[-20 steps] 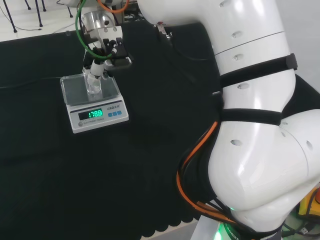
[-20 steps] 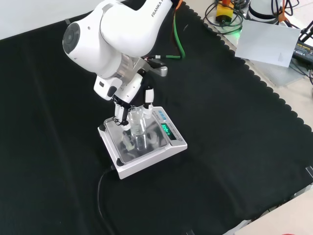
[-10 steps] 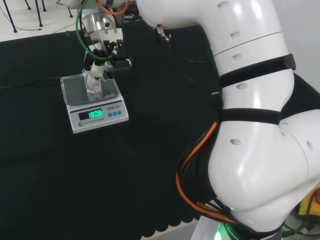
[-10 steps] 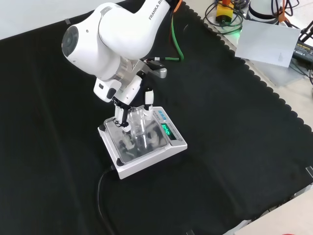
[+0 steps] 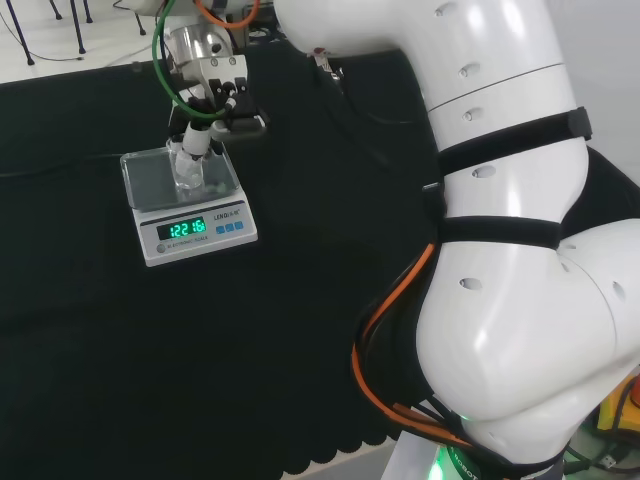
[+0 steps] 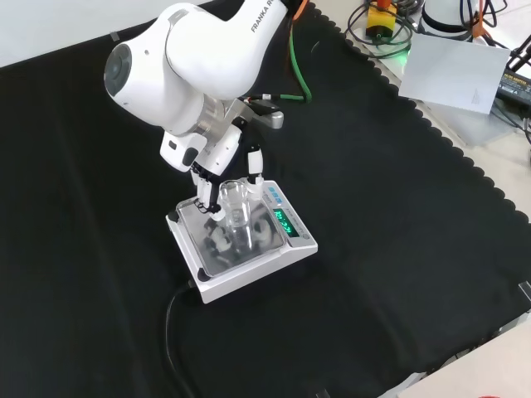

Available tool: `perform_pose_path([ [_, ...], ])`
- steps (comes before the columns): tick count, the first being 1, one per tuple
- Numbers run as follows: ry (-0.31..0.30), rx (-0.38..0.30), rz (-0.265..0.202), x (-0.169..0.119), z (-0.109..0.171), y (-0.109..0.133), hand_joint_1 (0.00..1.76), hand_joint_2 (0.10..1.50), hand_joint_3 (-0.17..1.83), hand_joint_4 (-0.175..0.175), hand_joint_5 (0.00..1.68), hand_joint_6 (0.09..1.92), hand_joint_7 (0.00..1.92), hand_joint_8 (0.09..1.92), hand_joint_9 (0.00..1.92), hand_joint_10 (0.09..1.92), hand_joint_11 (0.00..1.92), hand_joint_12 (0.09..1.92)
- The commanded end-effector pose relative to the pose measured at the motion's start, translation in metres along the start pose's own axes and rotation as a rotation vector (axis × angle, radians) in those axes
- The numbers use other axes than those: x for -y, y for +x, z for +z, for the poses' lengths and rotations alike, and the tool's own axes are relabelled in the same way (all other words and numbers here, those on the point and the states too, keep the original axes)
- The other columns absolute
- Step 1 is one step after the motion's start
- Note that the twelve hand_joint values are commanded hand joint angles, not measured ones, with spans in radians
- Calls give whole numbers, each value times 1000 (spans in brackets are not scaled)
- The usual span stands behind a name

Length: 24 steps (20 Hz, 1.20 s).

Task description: Put the beaker on the electronic balance.

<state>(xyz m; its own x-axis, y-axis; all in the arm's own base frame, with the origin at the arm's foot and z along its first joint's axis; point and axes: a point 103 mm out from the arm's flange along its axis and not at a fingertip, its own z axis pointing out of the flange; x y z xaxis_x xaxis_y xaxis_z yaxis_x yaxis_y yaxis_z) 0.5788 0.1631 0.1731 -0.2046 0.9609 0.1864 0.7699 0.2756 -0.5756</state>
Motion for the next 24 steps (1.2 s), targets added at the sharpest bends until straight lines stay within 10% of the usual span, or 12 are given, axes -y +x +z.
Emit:
perform_pose_path([
  [1, 36, 38, 0, -2, 5, -1, 906, 821, -173, -18, 101, 301, 122, 775, 243, 872, 318, 1382],
  [7, 80, 80, 24, -3, 5, 8, 848, 775, -161, 32, 2, 87, 0, 87, 5, 444, 14, 1333],
  [14, 161, 22, -6, 4, -3, 8, 488, 668, -82, 67, 0, 87, 0, 87, 0, 87, 0, 991],
  [24, 8, -23, -43, 34, -34, 8, 416, 642, -32, 45, 0, 87, 0, 87, 14, 87, 0, 873],
])
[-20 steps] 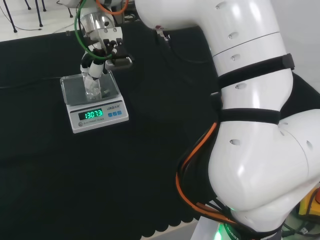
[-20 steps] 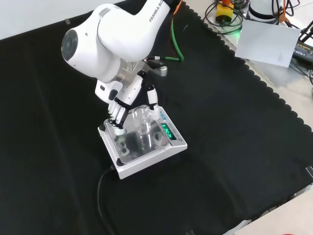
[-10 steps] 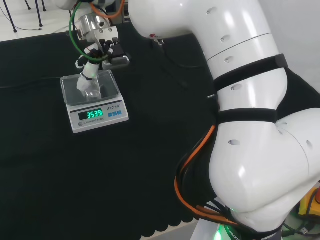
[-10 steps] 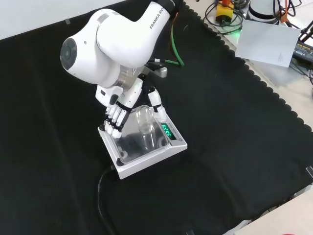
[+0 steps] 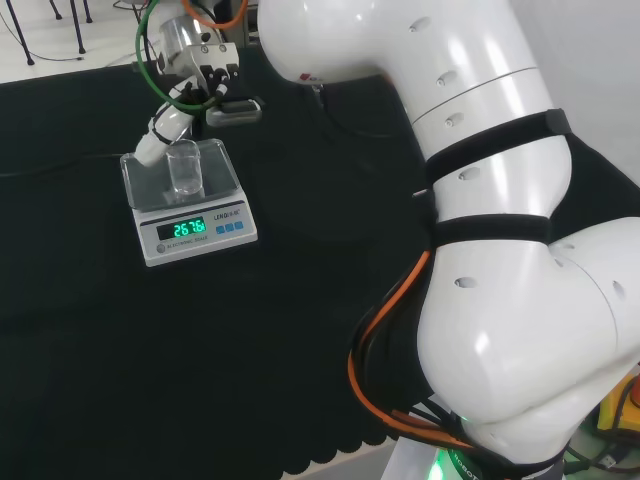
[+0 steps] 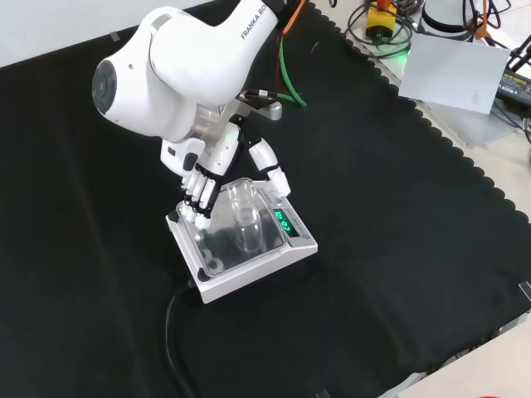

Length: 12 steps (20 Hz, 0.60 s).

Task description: Put the beaker on the electronic balance.

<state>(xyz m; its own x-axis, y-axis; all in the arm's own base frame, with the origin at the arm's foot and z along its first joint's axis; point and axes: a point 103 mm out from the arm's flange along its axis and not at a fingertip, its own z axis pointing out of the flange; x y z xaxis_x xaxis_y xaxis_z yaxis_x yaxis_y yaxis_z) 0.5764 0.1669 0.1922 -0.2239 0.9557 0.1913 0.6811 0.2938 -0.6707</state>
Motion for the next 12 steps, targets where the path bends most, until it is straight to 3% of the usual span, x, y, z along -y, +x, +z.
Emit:
perform_pose_path([
  [1, -185, -35, -31, 33, -23, 1, 432, 661, -21, 27, 11, 87, 36, 87, 87, 87, 0, 982],
  [3, -231, -48, -39, 40, -30, 1, 459, 695, -3, 3, 69, 87, 87, 124, 102, 379, 0, 1174],
  [4, -246, -60, -44, 43, -34, 1, 472, 720, 7, -8, 138, 87, 117, 225, 103, 582, 0, 1261],
  [6, -272, -98, -60, 52, -44, 2, 469, 784, 33, -31, 285, 87, 196, 523, 225, 811, 0, 1416],
  [10, -368, -77, -70, 73, -57, 5, 459, 858, 65, -58, 463, 113, 342, 789, 431, 906, 94, 1491],
  [12, -433, -69, -77, 86, -63, 6, 528, 901, 102, -76, 533, 356, 549, 814, 623, 885, 241, 1455],
])
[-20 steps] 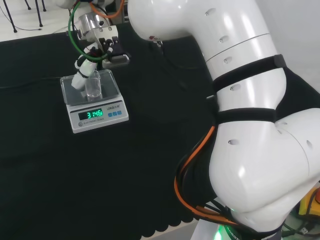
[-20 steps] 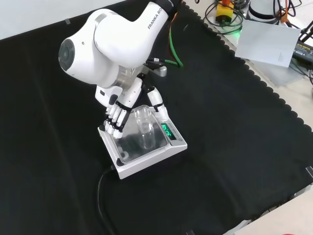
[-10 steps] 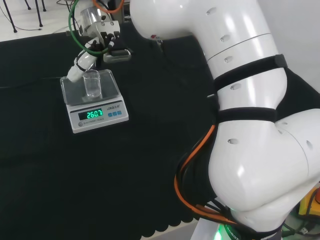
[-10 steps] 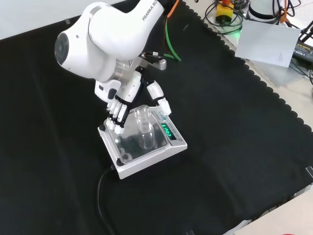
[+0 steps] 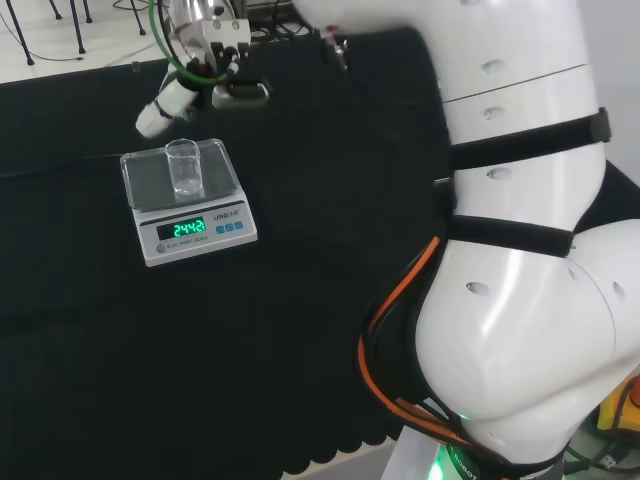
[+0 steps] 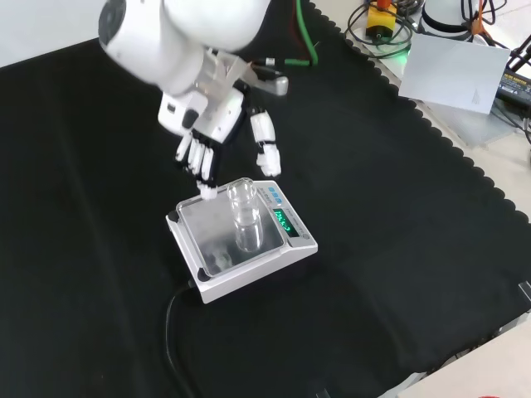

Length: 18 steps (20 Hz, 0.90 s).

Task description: Put the beaker on the electronic balance.

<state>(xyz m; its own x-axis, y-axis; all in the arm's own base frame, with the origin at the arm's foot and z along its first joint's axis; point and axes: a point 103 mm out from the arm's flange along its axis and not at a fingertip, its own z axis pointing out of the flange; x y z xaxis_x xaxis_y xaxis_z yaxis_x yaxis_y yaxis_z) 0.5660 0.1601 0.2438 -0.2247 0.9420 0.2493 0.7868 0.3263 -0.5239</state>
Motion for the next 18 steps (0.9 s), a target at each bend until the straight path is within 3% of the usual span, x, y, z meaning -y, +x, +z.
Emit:
perform_pose_path([
  [1, -278, -18, -42, 41, -43, 4, 582, 919, 129, -82, 563, 536, 639, 817, 712, 875, 323, 1432],
  [4, -329, 27, -23, 51, -46, 4, 789, 904, 280, -84, 688, 819, 809, 827, 887, 875, 524, 1377],
  [5, -346, 61, -11, 58, -46, 3, 889, 945, 265, -22, 786, 921, 894, 839, 957, 888, 618, 1358],
  [6, -350, 115, 12, 66, -45, 5, 974, 989, 216, 0, 869, 976, 997, 838, 1051, 887, 748, 1313],
  [7, -353, 154, 29, 71, -43, 6, 1035, 1018, 171, -11, 929, 989, 1080, 831, 1130, 880, 871, 1255],
  [9, -338, 204, 60, 80, -40, 2, 1163, 1026, 120, -105, 1012, 933, 1156, 835, 1254, 887, 1082, 1126],
  [11, -319, 219, 87, 95, -39, -7, 1246, 1019, 104, -158, 1047, 889, 1127, 858, 1306, 900, 1153, 1061],
  [18, -283, 222, 206, 138, -28, -46, 1274, 1014, 113, -175, 1047, 893, 1098, 887, 1287, 911, 1145, 1041],
])
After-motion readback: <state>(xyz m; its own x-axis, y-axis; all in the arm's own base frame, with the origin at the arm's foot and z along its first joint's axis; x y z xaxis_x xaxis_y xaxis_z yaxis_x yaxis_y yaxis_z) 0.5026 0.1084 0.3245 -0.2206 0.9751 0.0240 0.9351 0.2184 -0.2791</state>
